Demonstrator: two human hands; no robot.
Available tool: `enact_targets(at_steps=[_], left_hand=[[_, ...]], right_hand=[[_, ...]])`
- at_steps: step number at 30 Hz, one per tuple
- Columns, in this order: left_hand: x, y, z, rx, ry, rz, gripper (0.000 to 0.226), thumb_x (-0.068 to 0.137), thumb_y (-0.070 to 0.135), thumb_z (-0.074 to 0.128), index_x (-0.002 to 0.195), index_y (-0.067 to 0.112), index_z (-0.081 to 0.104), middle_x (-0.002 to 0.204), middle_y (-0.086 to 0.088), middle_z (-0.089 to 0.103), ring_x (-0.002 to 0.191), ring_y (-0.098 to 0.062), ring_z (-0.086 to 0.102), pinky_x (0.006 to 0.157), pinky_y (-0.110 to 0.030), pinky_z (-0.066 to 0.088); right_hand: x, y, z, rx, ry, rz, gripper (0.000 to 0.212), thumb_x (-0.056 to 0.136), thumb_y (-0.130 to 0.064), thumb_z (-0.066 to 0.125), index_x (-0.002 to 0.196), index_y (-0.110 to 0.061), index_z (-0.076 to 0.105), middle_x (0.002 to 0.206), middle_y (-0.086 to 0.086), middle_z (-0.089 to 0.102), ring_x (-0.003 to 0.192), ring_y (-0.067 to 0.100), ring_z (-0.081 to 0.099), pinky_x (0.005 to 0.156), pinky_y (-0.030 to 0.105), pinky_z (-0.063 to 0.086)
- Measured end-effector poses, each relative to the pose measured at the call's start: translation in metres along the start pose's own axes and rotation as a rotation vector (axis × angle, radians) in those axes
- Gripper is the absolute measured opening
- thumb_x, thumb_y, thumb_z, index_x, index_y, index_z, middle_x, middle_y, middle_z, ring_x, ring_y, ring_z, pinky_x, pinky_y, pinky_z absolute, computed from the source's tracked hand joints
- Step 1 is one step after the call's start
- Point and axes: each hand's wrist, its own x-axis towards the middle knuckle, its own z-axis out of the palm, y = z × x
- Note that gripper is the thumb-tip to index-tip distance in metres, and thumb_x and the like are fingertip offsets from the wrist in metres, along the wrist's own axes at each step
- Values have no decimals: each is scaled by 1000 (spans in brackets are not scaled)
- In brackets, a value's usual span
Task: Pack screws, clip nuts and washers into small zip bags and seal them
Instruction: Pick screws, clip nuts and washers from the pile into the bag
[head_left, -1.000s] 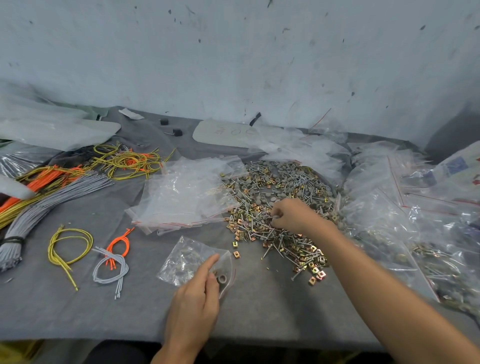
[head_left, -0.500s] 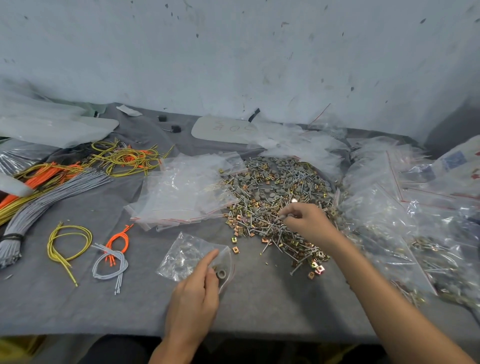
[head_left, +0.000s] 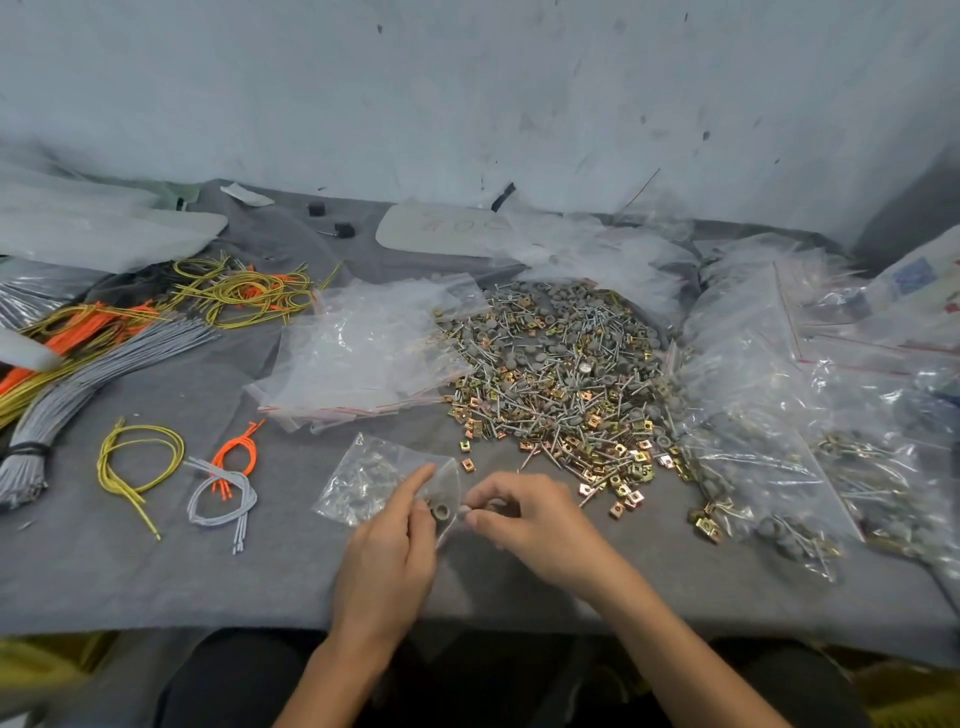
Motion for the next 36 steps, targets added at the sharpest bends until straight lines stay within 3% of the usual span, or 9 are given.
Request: enact_targets(at_steps=[6,10,12,15,17,23,26,30,36], left_hand=[[-1,-3,0,13,-1,-10,43,92,54,28,131,61,43,90,7,72,82,-19,66,72,-38,54],[-1,-1,0,32,9,4,44,91,54,27,134,58,41,111,13,72,96,-15,66,77,-33,52],[-2,-1,1,53,5,11,45,92,54,26,135,57,39,112,12,72,97,-15,66,77,-31,50],[-2,-3,-1,37,11,-4,44,91,55,27,132,60,41,105,10,73,92,-17,67,74,-32,50],[-1,-2,-2,19,13,-13,43,91,53,28,131,60,43,99,10,73,88,-16,66,72,-33,50],[-3,6,-1,38,9,28,44,92,51,28,135,52,39,112,10,73,95,-17,65,76,-32,50],[-3,6,-1,34,6,24,44,93,50,29,136,52,38,108,8,73,93,-18,66,74,-30,47],[-2,5,-3,28,-1,25,45,92,53,27,136,54,37,101,6,74,88,-19,67,69,-32,48],[-2,5,-3,22,-16,-14,47,92,55,26,137,55,36,105,15,72,91,-8,67,71,-28,50]], right_hand=[[10,-19,20,-188,171,-69,15,93,-28,71,107,-28,77,94,-13,65,88,3,59,74,6,36],[11,-26,29,-310,142,-108,16,96,-22,64,107,-25,74,94,-2,61,89,17,60,80,30,47],[10,-28,30,-326,111,-94,19,96,-22,64,113,-25,72,101,-2,65,93,15,61,83,31,49],[5,-23,22,-87,166,-21,16,89,-22,75,104,-23,75,91,-13,70,83,-5,61,74,9,43],[0,-16,12,23,175,50,16,85,-21,79,101,-23,77,86,-13,72,77,-7,62,72,9,43],[-11,-5,1,361,114,241,29,82,2,68,96,-21,79,92,3,74,91,28,69,91,43,54],[-7,-10,7,291,124,177,26,91,-2,65,104,-20,78,96,2,77,89,18,74,92,47,57],[2,-22,22,0,183,15,21,93,-11,65,107,-22,77,97,-9,76,90,6,70,88,30,54],[3,-28,34,-111,177,-61,21,98,-14,61,111,-26,72,100,-9,74,92,10,67,85,28,52]])
